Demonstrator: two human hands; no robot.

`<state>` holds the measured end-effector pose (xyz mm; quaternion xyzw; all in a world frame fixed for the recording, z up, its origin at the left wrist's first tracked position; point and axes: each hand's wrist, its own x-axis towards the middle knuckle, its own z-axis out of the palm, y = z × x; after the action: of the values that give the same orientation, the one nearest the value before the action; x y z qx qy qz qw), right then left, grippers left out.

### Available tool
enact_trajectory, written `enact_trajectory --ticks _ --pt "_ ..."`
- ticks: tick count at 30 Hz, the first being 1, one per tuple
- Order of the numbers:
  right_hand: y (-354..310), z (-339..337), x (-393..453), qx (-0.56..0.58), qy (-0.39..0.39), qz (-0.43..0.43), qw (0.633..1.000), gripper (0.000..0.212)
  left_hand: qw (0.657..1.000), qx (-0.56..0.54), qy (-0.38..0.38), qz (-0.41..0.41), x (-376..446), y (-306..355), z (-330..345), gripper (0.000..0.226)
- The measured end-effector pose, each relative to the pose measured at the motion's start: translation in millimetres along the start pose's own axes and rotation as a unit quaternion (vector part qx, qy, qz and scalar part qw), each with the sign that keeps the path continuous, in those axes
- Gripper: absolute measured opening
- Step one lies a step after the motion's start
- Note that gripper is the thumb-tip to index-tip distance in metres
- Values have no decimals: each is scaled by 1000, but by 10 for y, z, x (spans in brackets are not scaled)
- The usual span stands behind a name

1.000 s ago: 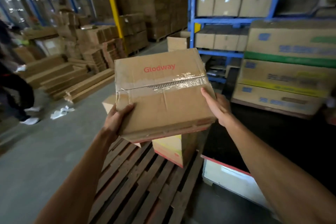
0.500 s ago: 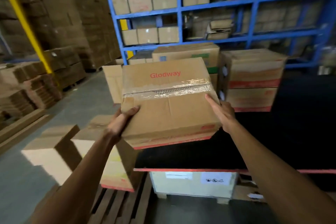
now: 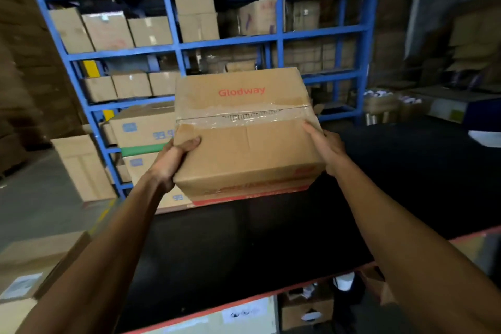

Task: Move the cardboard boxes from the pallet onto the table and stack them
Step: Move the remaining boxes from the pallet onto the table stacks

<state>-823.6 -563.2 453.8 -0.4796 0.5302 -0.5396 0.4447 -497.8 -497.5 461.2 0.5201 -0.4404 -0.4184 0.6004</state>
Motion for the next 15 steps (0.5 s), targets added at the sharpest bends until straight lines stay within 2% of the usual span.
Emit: enact_trajectory --ticks 7,11,15 --pt "-302 -363 1213 56 -17 -10 998 43 998 -5 -57 -4 1168 340 818 27" --pt "-497 -414 1939 97 -48 2 994 21 997 -9 -73 -17 1904 477 1157 16" --pt "-597 -337 2705 116 -68 -14 991 23 998 -15 -59 -16 2606 584 1364 15"
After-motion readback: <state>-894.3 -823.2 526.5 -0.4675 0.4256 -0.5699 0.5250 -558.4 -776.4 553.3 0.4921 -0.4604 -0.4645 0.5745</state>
